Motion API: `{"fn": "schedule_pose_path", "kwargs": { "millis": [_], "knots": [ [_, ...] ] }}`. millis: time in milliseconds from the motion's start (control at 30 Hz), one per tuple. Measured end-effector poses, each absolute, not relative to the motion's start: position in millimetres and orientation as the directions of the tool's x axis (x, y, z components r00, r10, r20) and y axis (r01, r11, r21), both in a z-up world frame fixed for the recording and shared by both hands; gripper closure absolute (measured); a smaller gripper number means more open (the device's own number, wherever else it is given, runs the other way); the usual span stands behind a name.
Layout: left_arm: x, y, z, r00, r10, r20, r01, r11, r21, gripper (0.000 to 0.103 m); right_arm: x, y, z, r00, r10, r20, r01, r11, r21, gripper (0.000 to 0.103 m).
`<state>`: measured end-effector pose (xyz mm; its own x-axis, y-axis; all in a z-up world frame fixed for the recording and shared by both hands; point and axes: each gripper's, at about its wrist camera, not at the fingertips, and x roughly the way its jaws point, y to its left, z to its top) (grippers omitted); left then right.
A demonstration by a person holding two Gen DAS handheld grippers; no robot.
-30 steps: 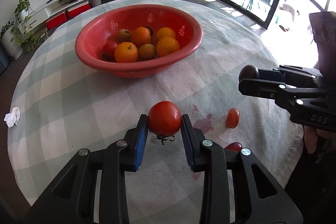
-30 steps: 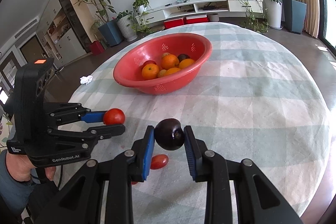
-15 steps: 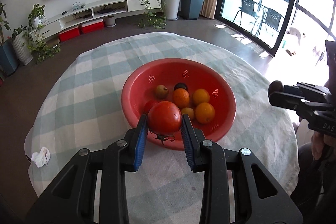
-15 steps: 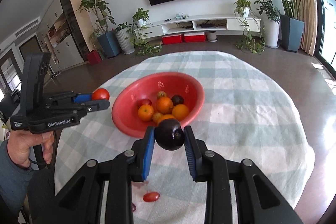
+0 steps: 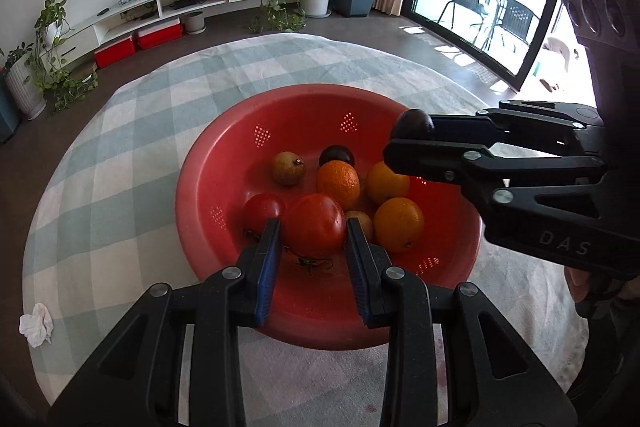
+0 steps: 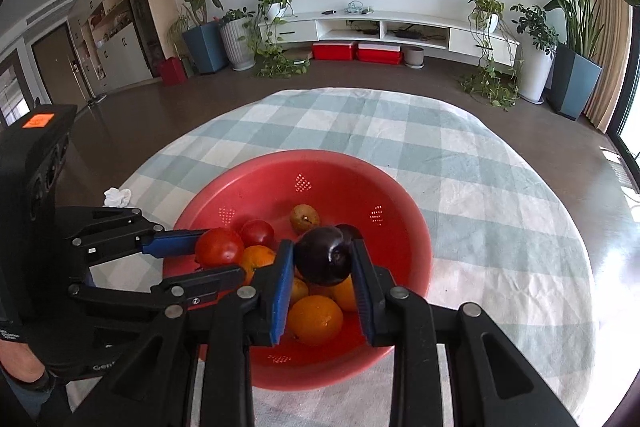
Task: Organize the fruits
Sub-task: 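Carry the red tomato and dark plum over the red bowl and lower them, then open both tools to release the tomato and plum into the bowl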
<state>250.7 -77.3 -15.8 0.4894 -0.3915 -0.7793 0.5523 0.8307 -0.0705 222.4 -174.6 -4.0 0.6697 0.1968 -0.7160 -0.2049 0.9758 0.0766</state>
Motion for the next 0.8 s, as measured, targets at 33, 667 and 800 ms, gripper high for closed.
{"fn": "schedule_pose_path", "kwargs": {
  "millis": [33, 667, 800],
  "knots": [
    [252, -79, -19, 0.486, -0.389, -0.783, 0.554, 0.829, -0.069, 0.073, 225, -175, -8, 0.665, 0.189, -0.722, -0.201, 0.977, 0.070, 0.072],
    [252, -93, -29, 0.498, -0.362, -0.788, 0.561, 0.828, -0.026, 0.064, 230, -172, -32, 0.643, 0.156, -0.750, -0.205, 0.978, 0.028, 0.066],
    [252, -91, -26, 0.516, -0.359, -0.778, 0.551, 0.834, -0.019, 0.044, 229, -173, -31, 0.646, 0.156, -0.747, -0.204, 0.979, 0.028, 0.063]
  ]
}}
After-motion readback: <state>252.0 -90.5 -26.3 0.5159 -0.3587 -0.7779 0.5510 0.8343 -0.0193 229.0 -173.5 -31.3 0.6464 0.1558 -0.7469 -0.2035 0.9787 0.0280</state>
